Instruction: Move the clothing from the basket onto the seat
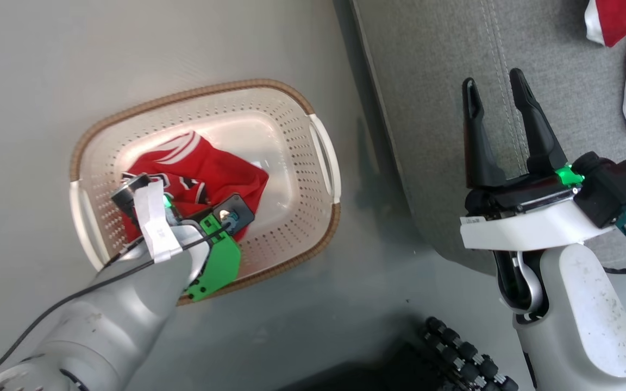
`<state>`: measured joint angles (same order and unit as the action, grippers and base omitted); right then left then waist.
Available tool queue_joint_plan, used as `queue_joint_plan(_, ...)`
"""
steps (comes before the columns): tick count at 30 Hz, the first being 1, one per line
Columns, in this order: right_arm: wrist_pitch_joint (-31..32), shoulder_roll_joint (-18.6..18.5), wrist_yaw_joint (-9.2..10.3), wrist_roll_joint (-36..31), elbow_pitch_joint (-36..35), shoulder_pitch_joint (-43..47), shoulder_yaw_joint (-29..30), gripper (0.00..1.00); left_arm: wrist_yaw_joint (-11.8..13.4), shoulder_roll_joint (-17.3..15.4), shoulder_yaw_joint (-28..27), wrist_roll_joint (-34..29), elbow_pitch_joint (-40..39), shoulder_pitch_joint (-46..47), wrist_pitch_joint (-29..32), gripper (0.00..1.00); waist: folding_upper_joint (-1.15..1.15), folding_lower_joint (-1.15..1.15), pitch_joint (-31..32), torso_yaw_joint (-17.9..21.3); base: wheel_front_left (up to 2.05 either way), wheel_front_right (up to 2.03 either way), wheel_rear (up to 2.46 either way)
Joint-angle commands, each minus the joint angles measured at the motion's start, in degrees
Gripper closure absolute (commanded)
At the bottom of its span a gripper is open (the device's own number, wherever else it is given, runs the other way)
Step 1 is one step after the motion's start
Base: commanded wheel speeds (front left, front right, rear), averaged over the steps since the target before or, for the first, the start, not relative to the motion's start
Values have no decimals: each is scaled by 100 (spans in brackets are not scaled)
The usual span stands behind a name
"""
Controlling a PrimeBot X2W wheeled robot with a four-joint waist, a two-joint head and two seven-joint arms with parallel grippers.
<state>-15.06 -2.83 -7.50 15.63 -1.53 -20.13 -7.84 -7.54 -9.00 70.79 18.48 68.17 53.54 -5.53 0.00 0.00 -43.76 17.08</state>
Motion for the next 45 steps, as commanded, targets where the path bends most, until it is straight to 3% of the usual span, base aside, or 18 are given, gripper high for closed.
queue_joint_plan(1,-16,-12,2,-102,26,127,64,0,13,116,-54,106,-47,-88,-143,100,0,0,531,-396,0,0,0)
queue_joint_plan(12,301,-15,2,-494,-155,682,385,0,193,453,-713,851,-893,-503,-904,100,0,0,1588,-954,0,0,0)
queue_joint_plan(16,471,-15,2,-596,-292,849,463,0,356,368,-1003,987,-1544,-686,-971,100,0,0,1858,-1123,0,0,0)
queue_joint_plan(23,740,-15,2,-697,-490,1095,522,0,769,-21,-1895,1060,-3516,-1285,-966,100,0,0,2265,-1411,0,0,0)
queue_joint_plan(31,948,-14,2,-744,-582,1299,475,0,960,-227,-2769,758,-5155,-1911,-967,100,0,0,2614,-1599,0,0,0)
queue_joint_plan(34,982,-15,2,-741,-564,1347,446,0,941,-200,-3067,721,-5578,-2114,-968,100,0,0,2766,-1630,0,0,0)
queue_joint_plan(45,1196,-14,2,-747,-521,1746,344,0,486,-33,-3945,580,-6533,-2817,-962,100,0,0,3494,-1733,0,0,0)
